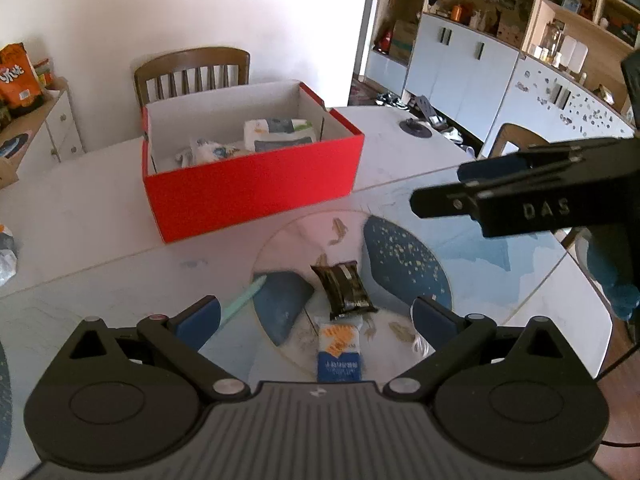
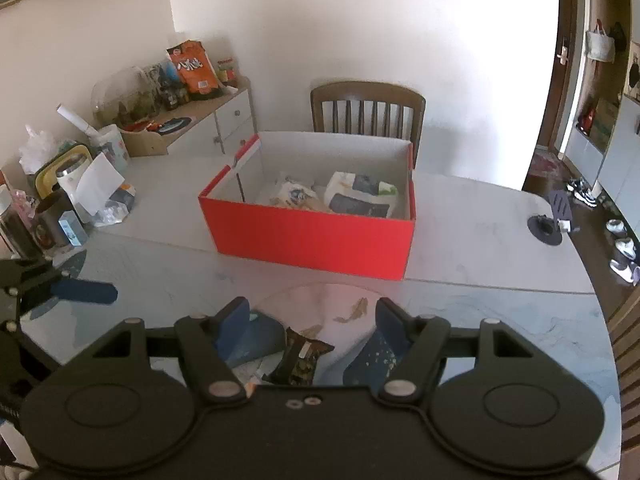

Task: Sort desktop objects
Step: 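Move left tool to the blue biscuit packet while right tool approaches the dark snack packet, then close left gripper on blue biscuit packet while right gripper grasps dark snack packet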

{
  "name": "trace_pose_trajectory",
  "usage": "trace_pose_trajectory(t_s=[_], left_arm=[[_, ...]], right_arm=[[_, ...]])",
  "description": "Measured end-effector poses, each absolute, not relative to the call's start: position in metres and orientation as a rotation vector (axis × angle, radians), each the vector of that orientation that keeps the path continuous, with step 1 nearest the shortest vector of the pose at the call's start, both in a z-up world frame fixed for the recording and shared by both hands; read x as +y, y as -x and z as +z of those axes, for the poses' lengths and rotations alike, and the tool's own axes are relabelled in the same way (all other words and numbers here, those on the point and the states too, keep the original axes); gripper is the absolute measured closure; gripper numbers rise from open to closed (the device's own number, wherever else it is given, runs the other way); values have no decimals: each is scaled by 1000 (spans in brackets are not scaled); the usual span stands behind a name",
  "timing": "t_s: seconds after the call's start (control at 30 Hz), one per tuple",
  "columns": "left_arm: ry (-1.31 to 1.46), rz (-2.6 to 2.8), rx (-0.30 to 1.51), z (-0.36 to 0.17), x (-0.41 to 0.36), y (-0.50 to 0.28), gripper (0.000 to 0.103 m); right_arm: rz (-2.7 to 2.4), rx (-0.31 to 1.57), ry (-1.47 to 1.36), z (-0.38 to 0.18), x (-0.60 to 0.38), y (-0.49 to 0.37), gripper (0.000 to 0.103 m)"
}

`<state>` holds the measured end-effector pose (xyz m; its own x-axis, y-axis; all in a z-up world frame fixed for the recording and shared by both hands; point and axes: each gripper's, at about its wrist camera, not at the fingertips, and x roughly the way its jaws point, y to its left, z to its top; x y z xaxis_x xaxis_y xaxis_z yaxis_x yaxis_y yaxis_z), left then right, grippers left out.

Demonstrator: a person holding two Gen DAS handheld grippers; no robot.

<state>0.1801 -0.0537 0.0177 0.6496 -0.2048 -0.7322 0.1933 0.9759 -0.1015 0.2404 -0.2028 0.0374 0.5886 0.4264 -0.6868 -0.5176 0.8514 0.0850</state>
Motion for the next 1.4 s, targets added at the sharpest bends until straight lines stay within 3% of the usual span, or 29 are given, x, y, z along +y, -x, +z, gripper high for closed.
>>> trace_pose_trajectory(t_s=[0.8, 1.4], left_arm=[[25, -249, 910, -73, -77, -181, 0], [29, -231, 936, -113, -85, -197, 0]], right_arm=[[550, 904, 118, -37, -187, -260, 33], [553, 1037, 97, -86, -164, -289, 33]])
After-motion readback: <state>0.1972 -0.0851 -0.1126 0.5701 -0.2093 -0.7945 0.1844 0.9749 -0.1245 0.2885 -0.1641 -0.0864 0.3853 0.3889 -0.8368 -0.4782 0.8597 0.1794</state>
